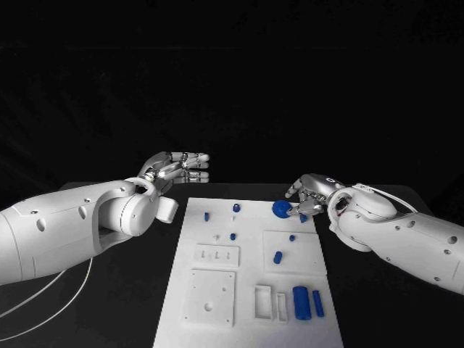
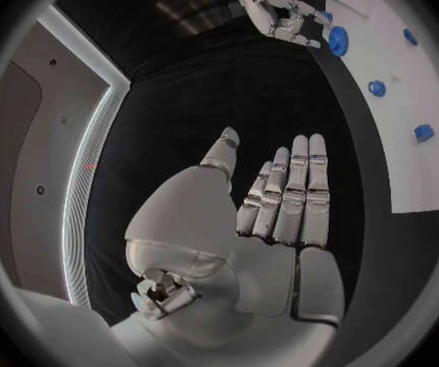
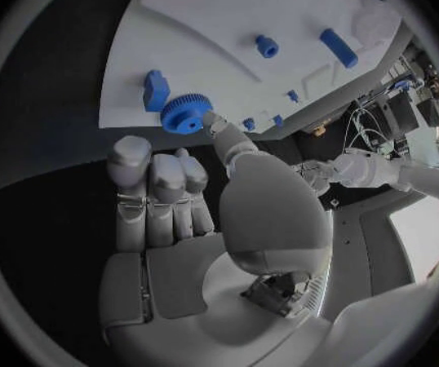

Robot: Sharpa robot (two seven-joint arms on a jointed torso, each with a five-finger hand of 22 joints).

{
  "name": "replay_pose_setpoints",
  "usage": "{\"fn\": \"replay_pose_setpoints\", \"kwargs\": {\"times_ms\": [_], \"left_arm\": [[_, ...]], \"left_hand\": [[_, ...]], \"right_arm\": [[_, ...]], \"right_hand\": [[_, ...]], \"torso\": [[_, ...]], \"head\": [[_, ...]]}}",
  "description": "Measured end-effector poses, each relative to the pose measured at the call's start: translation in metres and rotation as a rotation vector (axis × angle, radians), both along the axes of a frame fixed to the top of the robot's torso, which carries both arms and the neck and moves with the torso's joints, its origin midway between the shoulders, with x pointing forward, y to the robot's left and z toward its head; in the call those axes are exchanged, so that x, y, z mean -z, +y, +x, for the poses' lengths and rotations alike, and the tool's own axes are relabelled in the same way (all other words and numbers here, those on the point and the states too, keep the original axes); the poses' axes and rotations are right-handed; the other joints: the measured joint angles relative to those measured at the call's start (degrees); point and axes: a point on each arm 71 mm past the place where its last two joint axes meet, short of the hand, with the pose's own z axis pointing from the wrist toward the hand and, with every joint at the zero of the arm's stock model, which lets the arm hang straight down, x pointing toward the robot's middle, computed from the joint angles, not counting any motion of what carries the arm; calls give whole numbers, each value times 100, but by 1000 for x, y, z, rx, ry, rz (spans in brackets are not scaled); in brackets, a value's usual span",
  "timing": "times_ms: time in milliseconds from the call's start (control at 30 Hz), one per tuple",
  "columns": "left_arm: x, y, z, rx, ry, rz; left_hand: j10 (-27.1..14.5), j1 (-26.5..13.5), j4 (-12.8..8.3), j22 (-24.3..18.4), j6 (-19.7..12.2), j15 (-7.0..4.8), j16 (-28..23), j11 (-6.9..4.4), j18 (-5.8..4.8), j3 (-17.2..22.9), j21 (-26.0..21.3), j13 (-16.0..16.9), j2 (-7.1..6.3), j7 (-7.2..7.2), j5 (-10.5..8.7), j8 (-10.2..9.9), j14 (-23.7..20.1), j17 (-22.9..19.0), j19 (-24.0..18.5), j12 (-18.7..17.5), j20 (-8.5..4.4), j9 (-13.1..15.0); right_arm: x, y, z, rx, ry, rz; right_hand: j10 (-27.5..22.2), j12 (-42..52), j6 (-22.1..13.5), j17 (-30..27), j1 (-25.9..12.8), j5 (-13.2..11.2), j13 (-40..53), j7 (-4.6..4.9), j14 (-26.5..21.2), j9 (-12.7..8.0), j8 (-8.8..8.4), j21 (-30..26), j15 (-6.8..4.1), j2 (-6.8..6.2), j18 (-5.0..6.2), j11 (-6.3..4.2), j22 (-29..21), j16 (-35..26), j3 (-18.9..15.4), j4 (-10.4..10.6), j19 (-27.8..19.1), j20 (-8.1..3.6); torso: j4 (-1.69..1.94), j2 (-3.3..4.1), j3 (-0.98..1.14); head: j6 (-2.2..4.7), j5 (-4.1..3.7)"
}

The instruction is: Assemble the parts on the task board

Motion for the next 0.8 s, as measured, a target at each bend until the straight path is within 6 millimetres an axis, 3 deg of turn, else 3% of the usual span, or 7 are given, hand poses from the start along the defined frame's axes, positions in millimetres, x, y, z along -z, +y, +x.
{"fn": "replay_pose_setpoints", "kwargs": {"times_ms": [333,800], "left_arm": [[0,0,0,1,0,1],[0,-2,-1,8,0,1]], "left_hand": [[0,0,0,0,0,0,0,0,0,0,0,0,0,0,0,0,0,0,0,0,0,0],[0,0,0,0,0,0,0,0,0,0,0,0,0,0,0,0,0,0,0,0,0,1]], "right_arm": [[4,3,5,11,26,6],[8,4,11,43,47,27]], "right_hand": [[79,267,51,130,-61,131,240,15,2,0,0,242,-2,61,1,20,0,75,132,164,-20,20],[79,267,57,141,-60,138,259,12,22,-23,0,271,19,60,0,20,-2,75,159,171,-20,20]], "torso": [[10,8,0],[12,14,4]], "head": [[-30,-10],[-80,11]]}}
